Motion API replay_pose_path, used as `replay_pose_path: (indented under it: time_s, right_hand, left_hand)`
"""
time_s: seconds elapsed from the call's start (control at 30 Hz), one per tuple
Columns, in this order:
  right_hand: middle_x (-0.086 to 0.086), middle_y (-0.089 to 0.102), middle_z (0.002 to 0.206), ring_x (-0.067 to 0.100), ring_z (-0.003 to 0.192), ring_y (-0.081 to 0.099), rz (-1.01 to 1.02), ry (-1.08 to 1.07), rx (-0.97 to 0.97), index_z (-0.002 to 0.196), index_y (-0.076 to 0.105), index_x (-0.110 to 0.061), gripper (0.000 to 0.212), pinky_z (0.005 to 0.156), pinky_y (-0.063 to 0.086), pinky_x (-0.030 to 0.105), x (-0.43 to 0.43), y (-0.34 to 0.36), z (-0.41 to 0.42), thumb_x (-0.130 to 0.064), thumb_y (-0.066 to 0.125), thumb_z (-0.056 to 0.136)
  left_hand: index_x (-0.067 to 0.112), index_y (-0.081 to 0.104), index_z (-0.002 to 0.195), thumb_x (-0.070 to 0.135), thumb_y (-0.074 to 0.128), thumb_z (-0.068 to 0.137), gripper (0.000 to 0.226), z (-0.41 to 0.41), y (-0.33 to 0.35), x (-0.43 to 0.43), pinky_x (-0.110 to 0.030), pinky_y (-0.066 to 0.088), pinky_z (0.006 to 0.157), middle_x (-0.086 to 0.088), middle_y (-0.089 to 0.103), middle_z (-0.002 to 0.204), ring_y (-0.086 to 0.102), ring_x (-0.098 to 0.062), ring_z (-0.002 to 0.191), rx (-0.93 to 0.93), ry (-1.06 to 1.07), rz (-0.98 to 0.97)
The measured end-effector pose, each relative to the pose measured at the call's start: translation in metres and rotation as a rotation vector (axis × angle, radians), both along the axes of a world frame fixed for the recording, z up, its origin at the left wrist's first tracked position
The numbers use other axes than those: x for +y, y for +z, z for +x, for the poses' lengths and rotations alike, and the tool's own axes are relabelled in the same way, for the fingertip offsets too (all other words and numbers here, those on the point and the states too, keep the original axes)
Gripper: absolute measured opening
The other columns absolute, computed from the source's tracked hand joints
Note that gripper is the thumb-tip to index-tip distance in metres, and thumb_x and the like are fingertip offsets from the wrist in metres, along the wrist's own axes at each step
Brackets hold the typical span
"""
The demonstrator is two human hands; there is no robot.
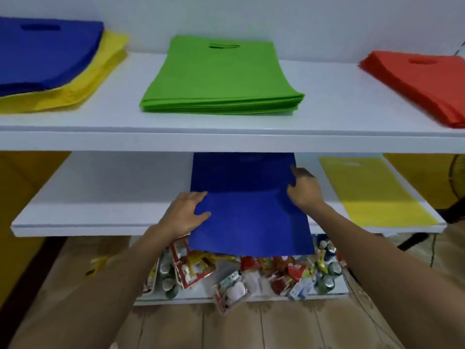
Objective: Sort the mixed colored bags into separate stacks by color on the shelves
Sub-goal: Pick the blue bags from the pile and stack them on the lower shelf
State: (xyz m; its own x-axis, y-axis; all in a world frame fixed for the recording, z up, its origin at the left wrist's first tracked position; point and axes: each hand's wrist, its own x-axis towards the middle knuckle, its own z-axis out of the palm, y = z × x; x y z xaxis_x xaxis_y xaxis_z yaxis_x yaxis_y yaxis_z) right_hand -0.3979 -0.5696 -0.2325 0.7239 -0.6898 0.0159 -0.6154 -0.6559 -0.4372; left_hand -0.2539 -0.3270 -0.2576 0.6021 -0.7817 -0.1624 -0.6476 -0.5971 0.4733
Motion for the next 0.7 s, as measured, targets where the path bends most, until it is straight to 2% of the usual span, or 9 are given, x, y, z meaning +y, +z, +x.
replay_pose_path:
  time_s: [0.07,0.13,0.23,0.3,0.43,0.5,0.57,0.7]
  right_hand:
    - [0.016,0.039,0.143,0.033,0.121,0.046,0.021,0.014,-0.009,0.145,0.029,-0.005,0.060,0.092,0.042,0.034,-0.008,-0.014,0.020,-0.004,0.047,0.088]
    - [0.011,0.034,0.147,0.031,0.124,0.045,0.039,0.023,0.022,0.147,0.025,-0.009,0.064,0.097,0.042,0.035,-0.012,-0.029,0.037,-0.008,0.048,0.088]
    - [0.009,0.027,0.151,0.028,0.134,0.034,-0.017,0.044,0.107,0.149,0.018,-0.011,0.067,0.107,0.032,0.038,-0.014,-0.047,0.062,-0.011,0.049,0.089]
    - [0.009,0.027,0.151,0.027,0.136,0.028,-0.041,0.041,0.112,0.148,0.017,-0.010,0.067,0.107,0.027,0.039,-0.015,-0.062,0.075,-0.010,0.049,0.089]
    - [0.007,0.024,0.152,0.028,0.136,0.025,-0.042,0.055,0.113,0.149,0.013,-0.011,0.069,0.106,0.029,0.040,-0.022,-0.095,0.094,-0.008,0.048,0.089]
    - [0.008,0.020,0.153,0.030,0.136,0.024,-0.029,0.045,0.146,0.150,0.012,-0.014,0.068,0.106,0.029,0.042,-0.026,-0.112,0.099,-0.009,0.045,0.091]
    - [0.013,0.025,0.148,0.032,0.133,0.027,-0.070,0.011,0.194,0.148,0.019,-0.018,0.059,0.104,0.029,0.042,-0.027,-0.124,0.102,-0.013,0.041,0.094]
    - [0.018,0.039,0.135,0.034,0.124,0.034,-0.078,-0.050,0.153,0.138,0.037,-0.013,0.045,0.100,0.033,0.037,-0.028,-0.130,0.103,-0.010,0.040,0.093]
  left_hand:
    - [0.013,0.034,0.143,0.057,0.040,0.076,0.080,0.014,-0.016,-0.004,-0.032,0.031,0.108,-0.007,0.045,0.140,0.041,-0.026,0.127,0.008,0.014,0.000]
    - [0.012,0.034,0.143,0.046,0.050,0.084,0.070,0.025,-0.030,-0.006,-0.032,0.032,0.107,-0.008,0.046,0.139,0.042,-0.027,0.126,0.027,0.044,-0.011]
    - [0.009,0.038,0.141,0.033,0.056,0.088,0.060,0.042,-0.047,-0.009,-0.032,0.034,0.105,-0.013,0.047,0.138,0.045,-0.030,0.124,-0.009,0.102,-0.041]
    - [0.009,0.038,0.140,0.038,0.052,0.086,0.063,0.052,-0.057,-0.013,-0.035,0.035,0.106,-0.014,0.047,0.138,0.045,-0.033,0.124,-0.037,0.126,-0.048]
    - [0.013,0.032,0.144,0.029,0.054,0.091,0.059,0.064,-0.084,-0.023,-0.036,0.033,0.106,-0.010,0.040,0.144,0.038,-0.033,0.128,-0.108,0.168,-0.032]
    - [0.017,0.030,0.145,0.033,0.053,0.091,0.061,0.068,-0.095,-0.029,-0.037,0.034,0.104,-0.008,0.038,0.145,0.036,-0.032,0.128,-0.184,0.193,0.006]
    - [0.018,0.030,0.144,0.038,0.053,0.090,0.062,0.069,-0.101,-0.035,-0.038,0.035,0.103,-0.010,0.036,0.144,0.035,-0.032,0.127,-0.237,0.236,0.031]
    - [0.017,0.037,0.140,0.033,0.057,0.087,0.058,0.069,-0.105,-0.042,-0.036,0.036,0.101,-0.016,0.039,0.136,0.038,-0.030,0.124,-0.130,0.316,-0.039]
